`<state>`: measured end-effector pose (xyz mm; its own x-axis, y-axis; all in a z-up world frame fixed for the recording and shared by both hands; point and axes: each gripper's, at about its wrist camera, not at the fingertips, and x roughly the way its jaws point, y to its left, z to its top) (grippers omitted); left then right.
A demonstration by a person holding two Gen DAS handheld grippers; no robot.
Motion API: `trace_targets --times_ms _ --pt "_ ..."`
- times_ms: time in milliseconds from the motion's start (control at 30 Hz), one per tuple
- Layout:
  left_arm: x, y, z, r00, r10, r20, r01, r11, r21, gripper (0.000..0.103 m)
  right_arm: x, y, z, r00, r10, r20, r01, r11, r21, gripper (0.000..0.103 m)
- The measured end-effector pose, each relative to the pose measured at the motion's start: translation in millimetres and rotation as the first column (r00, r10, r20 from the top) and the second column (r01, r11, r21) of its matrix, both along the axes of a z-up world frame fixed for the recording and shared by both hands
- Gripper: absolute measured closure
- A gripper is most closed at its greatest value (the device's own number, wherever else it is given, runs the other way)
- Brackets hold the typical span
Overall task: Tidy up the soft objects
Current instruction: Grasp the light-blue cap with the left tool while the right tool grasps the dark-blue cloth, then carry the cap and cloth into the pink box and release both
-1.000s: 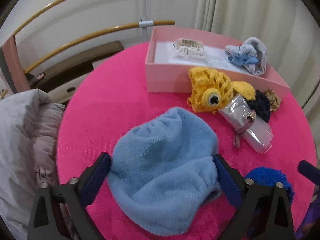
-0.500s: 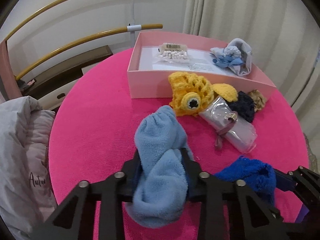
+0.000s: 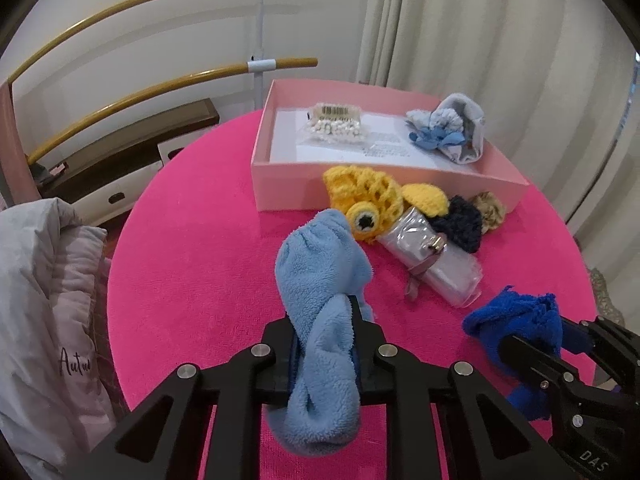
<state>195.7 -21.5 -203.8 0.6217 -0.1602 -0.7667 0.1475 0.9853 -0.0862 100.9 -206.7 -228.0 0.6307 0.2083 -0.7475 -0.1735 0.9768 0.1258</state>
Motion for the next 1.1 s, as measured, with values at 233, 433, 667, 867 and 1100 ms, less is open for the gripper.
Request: trace_targets --times_ms 233,433,667,867,1100 --pt "-6.0 -4.5 32.5 0.998 0.002 0.06 -0.004 1.0 0.023 0.087 5.6 -9.4 24.9 0.999 -0.017 0.04 0.017 1.0 -0.001 0.065" --pt "4.3 -8.9 67.4 0.993 0.001 0.119 -0.005 0.999 0.035 0.087 31.1 -18.0 64.4 0.995 -0.025 0.101 0.028 0.999 -0.024 0.065" --pt "44.5 -13.0 104.2 0.986 -0.01 0.168 0.005 1.0 0.028 0.087 89.5 -26.7 112.9 0.986 -0.032 0.161 0.039 0.999 -0.038 0.064" --pt "92.1 -24.7 118.4 0.986 -0.022 0.166 0.019 1.0 0.022 0.087 154.6 -29.0 133.8 0.988 -0.033 0.152 0.039 0.998 -0.041 0.064" --pt "154.3 -31.5 115.6 0.99 -0.018 0.137 0.014 1.0 0.028 0.087 213.4 -34.4 124.6 0.994 -0.046 0.099 0.05 0.998 -0.035 0.064"
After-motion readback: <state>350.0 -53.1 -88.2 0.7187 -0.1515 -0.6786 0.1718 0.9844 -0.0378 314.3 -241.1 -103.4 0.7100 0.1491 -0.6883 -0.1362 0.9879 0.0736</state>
